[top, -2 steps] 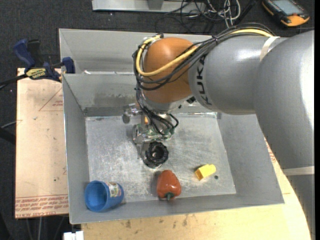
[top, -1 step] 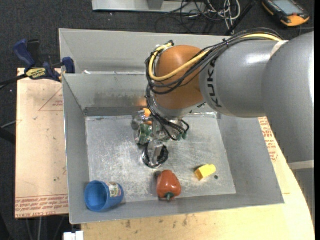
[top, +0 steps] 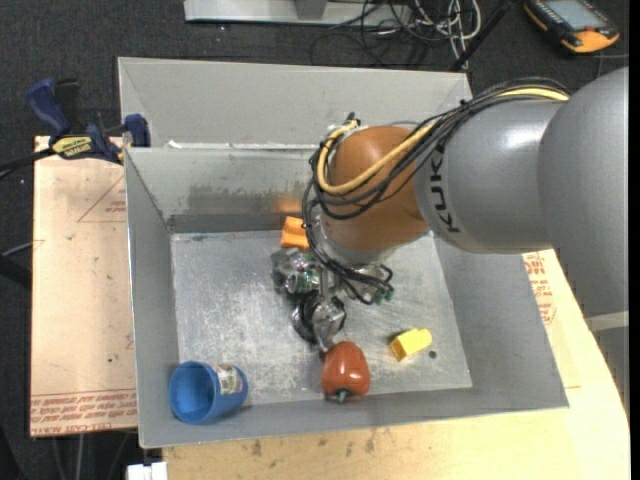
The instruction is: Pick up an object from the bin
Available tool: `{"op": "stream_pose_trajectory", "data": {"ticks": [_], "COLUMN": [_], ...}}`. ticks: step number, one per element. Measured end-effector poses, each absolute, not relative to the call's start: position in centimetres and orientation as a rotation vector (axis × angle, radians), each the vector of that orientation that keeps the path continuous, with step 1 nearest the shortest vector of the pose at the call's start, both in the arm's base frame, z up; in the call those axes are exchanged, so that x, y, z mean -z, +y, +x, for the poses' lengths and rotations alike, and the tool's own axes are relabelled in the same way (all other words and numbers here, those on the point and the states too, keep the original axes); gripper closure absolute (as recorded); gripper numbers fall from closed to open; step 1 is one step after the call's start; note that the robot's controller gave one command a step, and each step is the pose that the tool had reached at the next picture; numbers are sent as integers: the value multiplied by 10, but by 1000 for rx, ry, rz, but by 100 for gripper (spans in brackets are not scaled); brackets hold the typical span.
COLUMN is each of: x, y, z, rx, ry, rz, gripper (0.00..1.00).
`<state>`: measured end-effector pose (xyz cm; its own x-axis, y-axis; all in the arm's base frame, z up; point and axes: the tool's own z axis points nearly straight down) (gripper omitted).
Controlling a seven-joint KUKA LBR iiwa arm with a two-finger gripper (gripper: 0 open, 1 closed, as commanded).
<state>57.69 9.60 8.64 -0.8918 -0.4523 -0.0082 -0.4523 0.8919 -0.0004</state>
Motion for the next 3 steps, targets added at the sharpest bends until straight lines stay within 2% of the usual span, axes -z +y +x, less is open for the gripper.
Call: {"op": "stream_pose_trajectory", "data": {"ticks": [1,2,3], "x": [-74,-74,-249], "y": [73,73,72], "z": [639,639,642], "rx": [-10,-10,2], "ry": [3027,3027,2963], "rz": [-849,-849,-1007], "gripper": [100,100,100]}}
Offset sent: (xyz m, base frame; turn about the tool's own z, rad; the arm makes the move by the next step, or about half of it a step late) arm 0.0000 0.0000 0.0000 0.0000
